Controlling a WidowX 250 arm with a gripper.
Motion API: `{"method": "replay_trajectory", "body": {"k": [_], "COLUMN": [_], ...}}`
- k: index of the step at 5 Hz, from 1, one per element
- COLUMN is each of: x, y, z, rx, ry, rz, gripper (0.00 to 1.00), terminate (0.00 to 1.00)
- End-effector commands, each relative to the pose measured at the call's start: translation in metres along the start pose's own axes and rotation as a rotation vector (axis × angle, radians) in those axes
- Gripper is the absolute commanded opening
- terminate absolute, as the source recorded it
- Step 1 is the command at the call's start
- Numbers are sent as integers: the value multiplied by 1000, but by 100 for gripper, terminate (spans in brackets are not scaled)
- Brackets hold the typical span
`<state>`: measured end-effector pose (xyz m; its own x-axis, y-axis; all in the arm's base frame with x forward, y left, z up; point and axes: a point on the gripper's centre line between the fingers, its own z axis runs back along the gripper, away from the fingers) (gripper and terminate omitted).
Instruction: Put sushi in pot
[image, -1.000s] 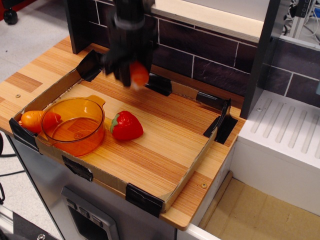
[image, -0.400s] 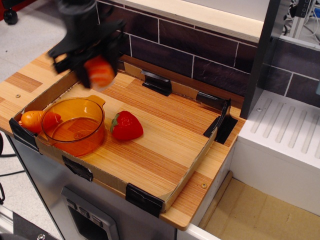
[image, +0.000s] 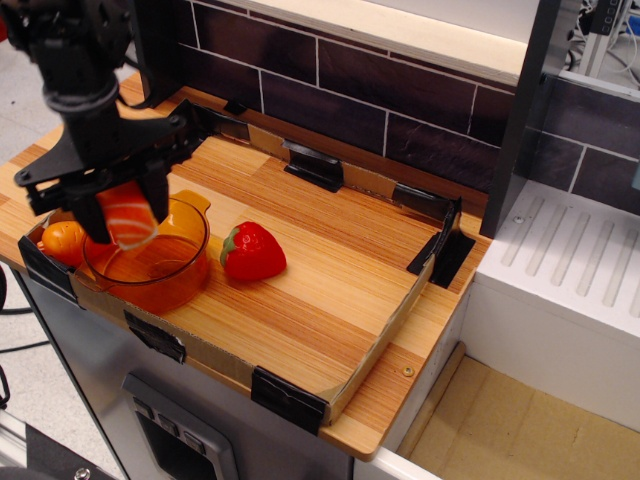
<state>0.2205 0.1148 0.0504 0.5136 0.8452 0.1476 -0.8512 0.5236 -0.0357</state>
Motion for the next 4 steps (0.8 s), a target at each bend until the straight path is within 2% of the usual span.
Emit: {"method": "replay_trajectory", "body": {"k": [1, 2, 3, 4], "x": [7, 6, 4, 5], "y": [7, 4, 0, -5], "z": [-6, -7, 1, 20], "rx": [25, 35, 14, -36], "ry": [-41, -45, -57, -52], "rz": [-1, -1, 6, 27], "gripper": [100, 100, 100, 100], "terminate": [0, 0, 0, 0]}}
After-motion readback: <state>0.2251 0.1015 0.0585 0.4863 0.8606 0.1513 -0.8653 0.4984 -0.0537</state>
